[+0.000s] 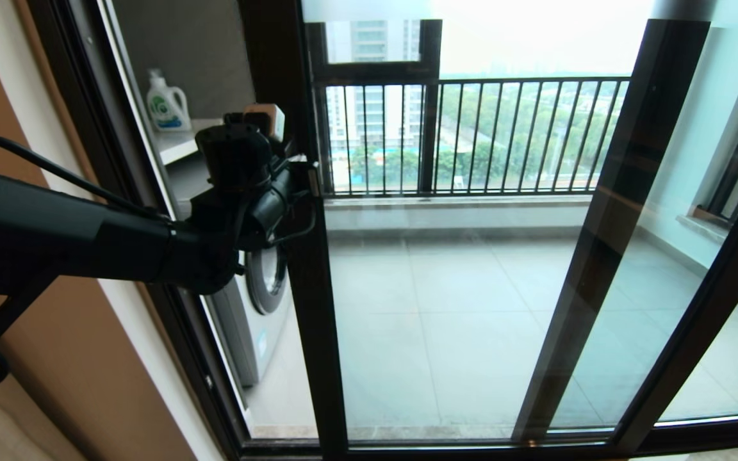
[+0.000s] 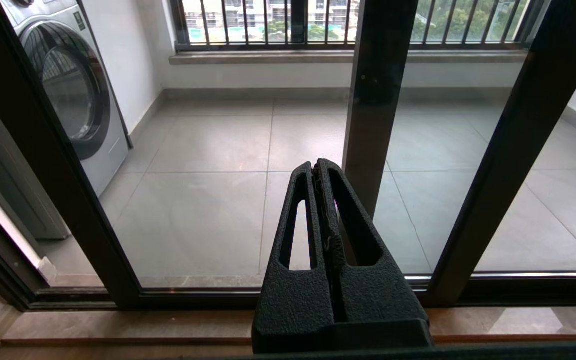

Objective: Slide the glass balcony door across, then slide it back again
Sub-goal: Close the slid door

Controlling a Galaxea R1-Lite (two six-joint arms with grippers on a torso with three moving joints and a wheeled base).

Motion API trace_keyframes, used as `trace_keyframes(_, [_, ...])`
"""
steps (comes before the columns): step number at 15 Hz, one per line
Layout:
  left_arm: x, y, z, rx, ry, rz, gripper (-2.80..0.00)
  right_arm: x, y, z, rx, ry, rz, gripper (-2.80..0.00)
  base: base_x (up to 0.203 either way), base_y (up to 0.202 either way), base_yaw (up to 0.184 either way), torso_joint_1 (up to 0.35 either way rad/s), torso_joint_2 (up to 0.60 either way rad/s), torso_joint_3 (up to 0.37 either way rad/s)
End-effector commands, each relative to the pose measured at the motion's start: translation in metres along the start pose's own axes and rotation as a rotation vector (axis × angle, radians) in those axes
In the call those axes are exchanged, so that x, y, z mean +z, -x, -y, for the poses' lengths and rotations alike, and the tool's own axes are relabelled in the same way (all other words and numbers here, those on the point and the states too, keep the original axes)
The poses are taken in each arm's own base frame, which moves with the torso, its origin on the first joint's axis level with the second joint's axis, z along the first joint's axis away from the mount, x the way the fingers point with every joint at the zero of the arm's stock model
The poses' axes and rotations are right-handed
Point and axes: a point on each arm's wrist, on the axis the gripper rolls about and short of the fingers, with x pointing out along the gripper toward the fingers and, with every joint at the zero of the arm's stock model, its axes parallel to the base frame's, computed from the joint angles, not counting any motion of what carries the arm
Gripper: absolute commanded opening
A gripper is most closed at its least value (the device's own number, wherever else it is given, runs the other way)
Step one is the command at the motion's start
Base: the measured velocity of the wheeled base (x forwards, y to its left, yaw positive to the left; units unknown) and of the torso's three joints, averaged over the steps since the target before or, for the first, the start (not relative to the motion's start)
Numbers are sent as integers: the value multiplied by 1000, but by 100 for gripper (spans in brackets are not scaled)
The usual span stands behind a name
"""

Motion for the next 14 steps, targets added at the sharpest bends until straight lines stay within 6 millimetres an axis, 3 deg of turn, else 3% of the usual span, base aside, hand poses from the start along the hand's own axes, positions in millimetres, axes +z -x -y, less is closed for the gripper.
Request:
trace_keyframes(1, [7,2,-6,17,5,20,-280,-4,-1,0,1,0,-13,-280,0,0,0,0,0,0])
trace_keyframes(4, [11,4,-13,32,5,25,-280,-3,-1,0,2,0,-11,-280,0,0,0,0,0,0])
trace_keyframes(9, [9,26,-35,67,3,27,-280,-3,-1,0,2,0,-11,-280,0,0,0,0,0,0])
trace_keyframes(14, [10,26,-57,117,-2,42,-280,-4,-1,0,1,0,-13,-280,0,0,0,0,0,0])
